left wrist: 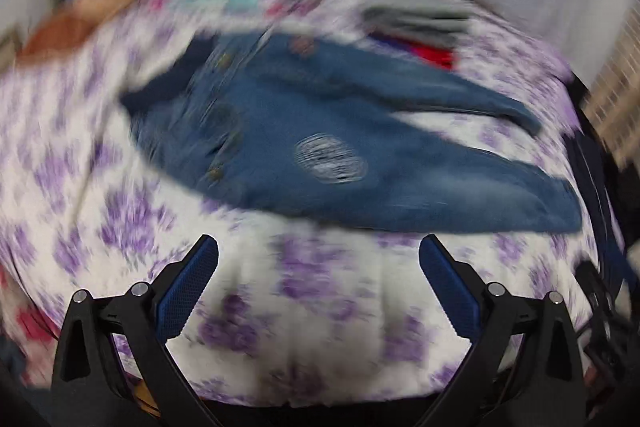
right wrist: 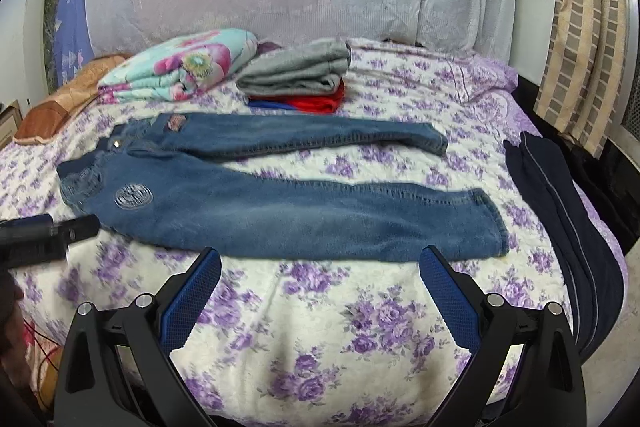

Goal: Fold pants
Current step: 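Grasp the dark ribbed waistband of the jeans with the left tool and lift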

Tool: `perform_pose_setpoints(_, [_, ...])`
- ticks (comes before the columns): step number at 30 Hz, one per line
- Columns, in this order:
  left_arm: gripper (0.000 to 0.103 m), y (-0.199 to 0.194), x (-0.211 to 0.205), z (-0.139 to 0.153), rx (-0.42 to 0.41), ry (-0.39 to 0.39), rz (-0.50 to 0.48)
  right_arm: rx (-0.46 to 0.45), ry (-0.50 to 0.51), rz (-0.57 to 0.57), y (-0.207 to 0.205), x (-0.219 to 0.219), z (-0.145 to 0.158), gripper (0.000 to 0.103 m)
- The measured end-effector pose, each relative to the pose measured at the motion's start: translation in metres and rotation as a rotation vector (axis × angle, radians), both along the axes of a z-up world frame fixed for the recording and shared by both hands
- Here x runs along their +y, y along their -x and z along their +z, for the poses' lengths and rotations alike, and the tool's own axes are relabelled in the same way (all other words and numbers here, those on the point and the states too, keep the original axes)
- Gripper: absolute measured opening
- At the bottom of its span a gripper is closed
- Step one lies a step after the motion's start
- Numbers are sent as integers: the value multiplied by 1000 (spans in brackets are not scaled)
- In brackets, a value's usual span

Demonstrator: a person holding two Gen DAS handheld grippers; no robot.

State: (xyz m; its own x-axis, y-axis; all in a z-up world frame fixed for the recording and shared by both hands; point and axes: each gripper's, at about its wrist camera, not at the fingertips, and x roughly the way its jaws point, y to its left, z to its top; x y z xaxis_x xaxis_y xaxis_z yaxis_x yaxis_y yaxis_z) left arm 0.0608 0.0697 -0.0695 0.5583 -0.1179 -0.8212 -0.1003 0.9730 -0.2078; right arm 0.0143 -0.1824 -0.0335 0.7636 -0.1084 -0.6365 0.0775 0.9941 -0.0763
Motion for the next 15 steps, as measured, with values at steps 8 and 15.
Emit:
perform_pose_setpoints(8, [77, -71, 109, -42, 92, 215, 290, 26, -24, -6, -4, -10, -14, 100])
perform_pose_setpoints(15, [12, -86, 121, -39, 48, 293, 278, 49, -207, -39, -1, -65, -21, 100])
